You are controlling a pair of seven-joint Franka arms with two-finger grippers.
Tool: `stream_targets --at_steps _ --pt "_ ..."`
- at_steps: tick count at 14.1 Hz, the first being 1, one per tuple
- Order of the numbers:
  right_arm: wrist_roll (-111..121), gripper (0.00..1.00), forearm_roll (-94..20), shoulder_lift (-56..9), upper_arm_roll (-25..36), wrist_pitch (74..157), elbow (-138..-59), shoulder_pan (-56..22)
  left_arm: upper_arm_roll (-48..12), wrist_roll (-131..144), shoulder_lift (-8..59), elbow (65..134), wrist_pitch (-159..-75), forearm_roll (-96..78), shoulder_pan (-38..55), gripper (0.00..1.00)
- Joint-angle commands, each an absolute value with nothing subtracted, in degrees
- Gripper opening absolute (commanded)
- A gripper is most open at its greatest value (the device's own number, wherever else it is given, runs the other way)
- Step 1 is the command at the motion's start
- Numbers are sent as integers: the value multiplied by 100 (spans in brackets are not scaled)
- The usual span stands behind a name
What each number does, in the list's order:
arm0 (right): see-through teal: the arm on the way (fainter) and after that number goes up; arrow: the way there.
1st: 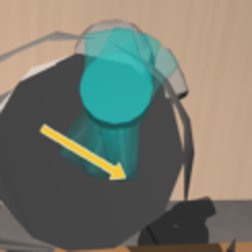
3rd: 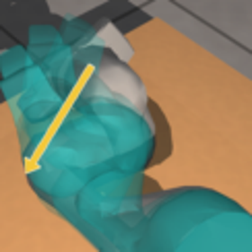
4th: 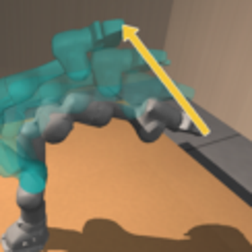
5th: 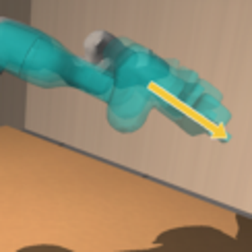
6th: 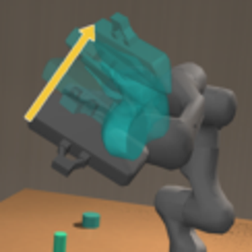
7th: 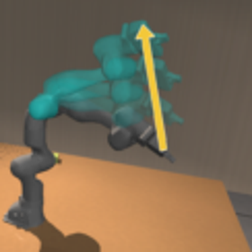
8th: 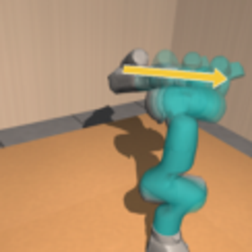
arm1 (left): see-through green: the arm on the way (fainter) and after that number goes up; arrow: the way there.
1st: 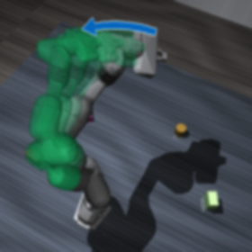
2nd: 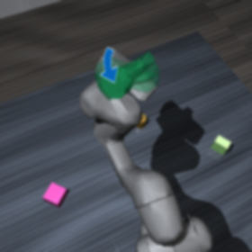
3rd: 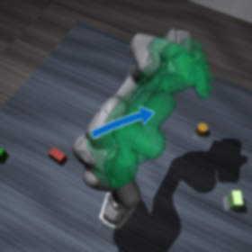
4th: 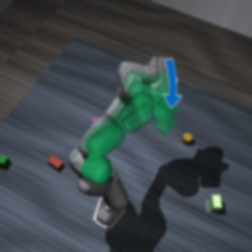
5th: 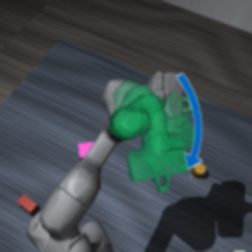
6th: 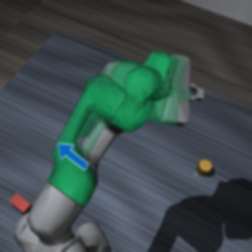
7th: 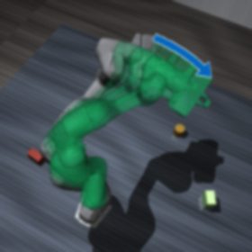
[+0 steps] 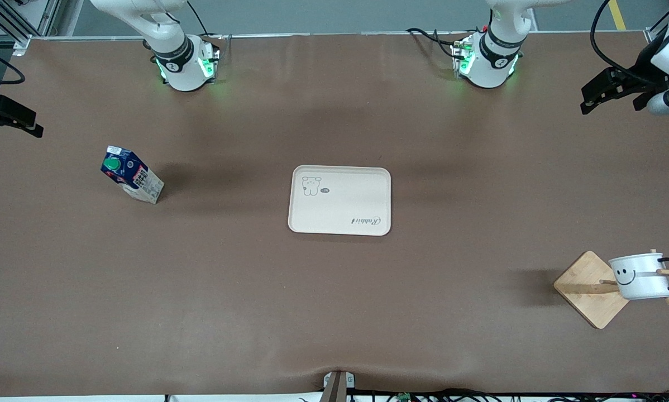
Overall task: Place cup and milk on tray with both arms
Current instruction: 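Move the right gripper toward the milk carton while the left gripper approaches the mug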
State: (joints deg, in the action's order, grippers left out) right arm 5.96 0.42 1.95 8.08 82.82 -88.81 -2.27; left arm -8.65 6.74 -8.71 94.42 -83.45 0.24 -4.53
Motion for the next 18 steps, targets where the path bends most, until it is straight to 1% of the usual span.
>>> stream_targets --at_steps 1,6,8,11,15,18 --pt "598 100 106 114 773 8209 -8736 -115 -870 606 -791 9272 -8235 -9 -457 100" --pt "624 100 88 97 773 8209 -8736 -79 -852 624 -388 8869 -8235 175 -483 100" --pt "641 100 79 88 773 8226 -8719 -79 -861 685 -238 8877 -8253 255 -492 100" --pt "642 100 79 88 765 8218 -8666 -114 -800 694 17 8903 -8603 264 -588 100" --pt "642 100 70 88 747 8226 -8657 -158 -782 756 430 9087 -9446 333 -738 100" --pt "633 100 70 88 747 8218 -8666 -132 -800 965 492 9622 -10482 606 -835 100"
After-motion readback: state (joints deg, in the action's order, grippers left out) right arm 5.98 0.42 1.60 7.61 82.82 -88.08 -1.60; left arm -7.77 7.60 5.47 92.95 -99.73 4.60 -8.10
